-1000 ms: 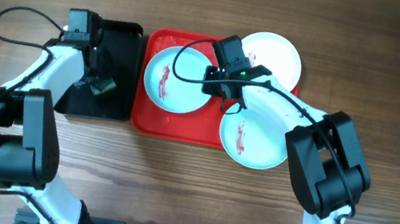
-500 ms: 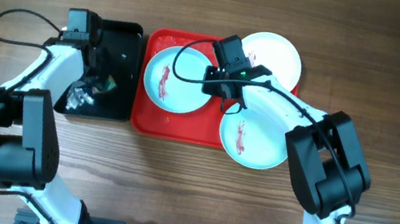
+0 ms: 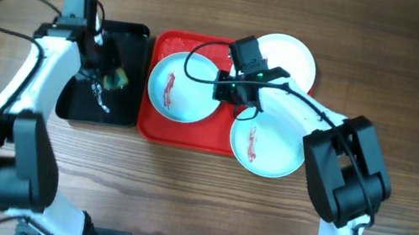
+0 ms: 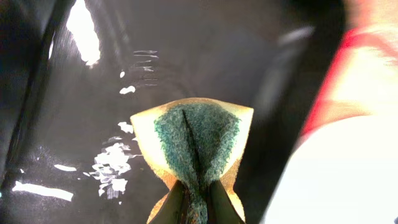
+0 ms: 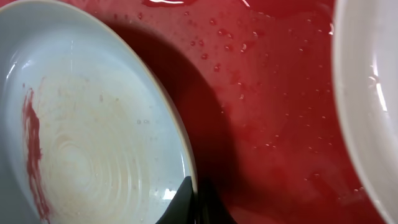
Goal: Clean dirty plates on tray and stack at the side
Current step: 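Lift the sponge with left gripper and bring it over the blue plate, then scrub the blue plate surface with the sponge while right gripper holds rim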
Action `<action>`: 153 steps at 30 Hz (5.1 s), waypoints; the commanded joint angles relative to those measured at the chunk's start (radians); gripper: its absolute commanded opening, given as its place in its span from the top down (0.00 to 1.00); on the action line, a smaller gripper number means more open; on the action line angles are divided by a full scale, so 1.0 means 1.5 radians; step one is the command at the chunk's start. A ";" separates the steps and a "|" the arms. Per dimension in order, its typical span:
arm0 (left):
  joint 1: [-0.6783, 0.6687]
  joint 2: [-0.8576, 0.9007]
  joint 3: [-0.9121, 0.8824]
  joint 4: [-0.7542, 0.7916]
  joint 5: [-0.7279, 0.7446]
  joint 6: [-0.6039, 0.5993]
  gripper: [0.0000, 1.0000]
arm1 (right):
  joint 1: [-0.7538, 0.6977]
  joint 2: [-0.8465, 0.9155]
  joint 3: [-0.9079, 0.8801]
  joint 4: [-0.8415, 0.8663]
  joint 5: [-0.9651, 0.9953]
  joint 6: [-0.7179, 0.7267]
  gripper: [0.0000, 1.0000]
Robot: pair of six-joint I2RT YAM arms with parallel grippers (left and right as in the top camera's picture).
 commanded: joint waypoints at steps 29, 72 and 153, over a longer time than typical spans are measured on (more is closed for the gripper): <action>-0.191 0.155 0.028 0.054 0.060 0.121 0.96 | -0.017 0.024 -0.003 -0.016 -0.047 -0.014 0.96; -0.188 0.171 0.028 -0.045 0.161 0.119 0.96 | -0.026 0.024 -0.003 -0.019 -0.084 -0.012 0.96; -0.277 0.172 -0.023 -0.081 0.260 0.547 0.96 | -0.057 0.025 -0.003 -0.005 -0.166 -0.031 0.96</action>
